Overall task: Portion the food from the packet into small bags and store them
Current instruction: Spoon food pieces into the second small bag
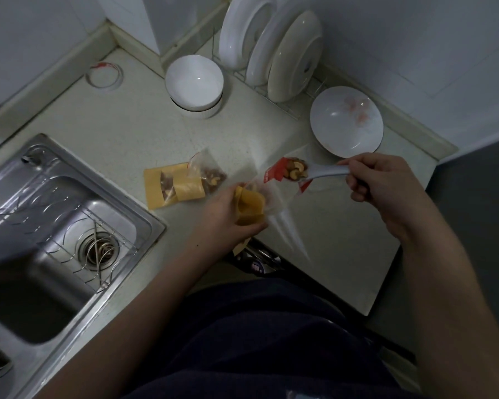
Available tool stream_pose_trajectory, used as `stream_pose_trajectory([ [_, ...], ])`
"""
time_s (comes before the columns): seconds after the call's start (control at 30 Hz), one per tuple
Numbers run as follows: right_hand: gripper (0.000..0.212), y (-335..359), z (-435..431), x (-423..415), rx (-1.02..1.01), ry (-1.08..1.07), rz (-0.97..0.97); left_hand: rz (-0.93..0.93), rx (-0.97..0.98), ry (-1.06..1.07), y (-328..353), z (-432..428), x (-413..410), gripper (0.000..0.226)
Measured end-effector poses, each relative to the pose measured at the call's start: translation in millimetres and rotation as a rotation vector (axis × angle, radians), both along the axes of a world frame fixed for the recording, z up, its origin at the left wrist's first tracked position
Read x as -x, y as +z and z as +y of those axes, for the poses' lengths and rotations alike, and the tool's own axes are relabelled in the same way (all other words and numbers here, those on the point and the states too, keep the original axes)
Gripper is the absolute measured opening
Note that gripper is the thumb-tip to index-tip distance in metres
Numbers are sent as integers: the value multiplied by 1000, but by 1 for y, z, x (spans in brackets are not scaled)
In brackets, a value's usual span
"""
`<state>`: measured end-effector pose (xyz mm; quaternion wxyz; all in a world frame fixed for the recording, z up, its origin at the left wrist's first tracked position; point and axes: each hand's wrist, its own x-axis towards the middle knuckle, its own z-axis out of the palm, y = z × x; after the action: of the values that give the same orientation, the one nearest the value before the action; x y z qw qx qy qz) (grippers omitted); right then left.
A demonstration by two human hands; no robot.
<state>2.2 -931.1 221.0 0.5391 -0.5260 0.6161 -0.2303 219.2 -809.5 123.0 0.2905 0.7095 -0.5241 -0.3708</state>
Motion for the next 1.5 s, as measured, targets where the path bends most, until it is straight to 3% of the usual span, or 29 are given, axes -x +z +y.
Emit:
stream_pose_trajectory([
  [0.73,25,-7,-6,-22,188,-17,-13,22,-17,58,7,-7,-1,88],
  [1.1,30,3,0,-34,157,129,-69,78,5,153,13,-1,-13,82],
  [1.23,27,7,10,-40,228,258,29,61,40,132,16,-2,-13,82],
  [1.4,23,10,21,-51,497,459,318,-80,83,95,17,-2,-11,86],
  [1.5,23,14,26,-56,627,562,350,-109,88,92,17,-2,-11,87],
])
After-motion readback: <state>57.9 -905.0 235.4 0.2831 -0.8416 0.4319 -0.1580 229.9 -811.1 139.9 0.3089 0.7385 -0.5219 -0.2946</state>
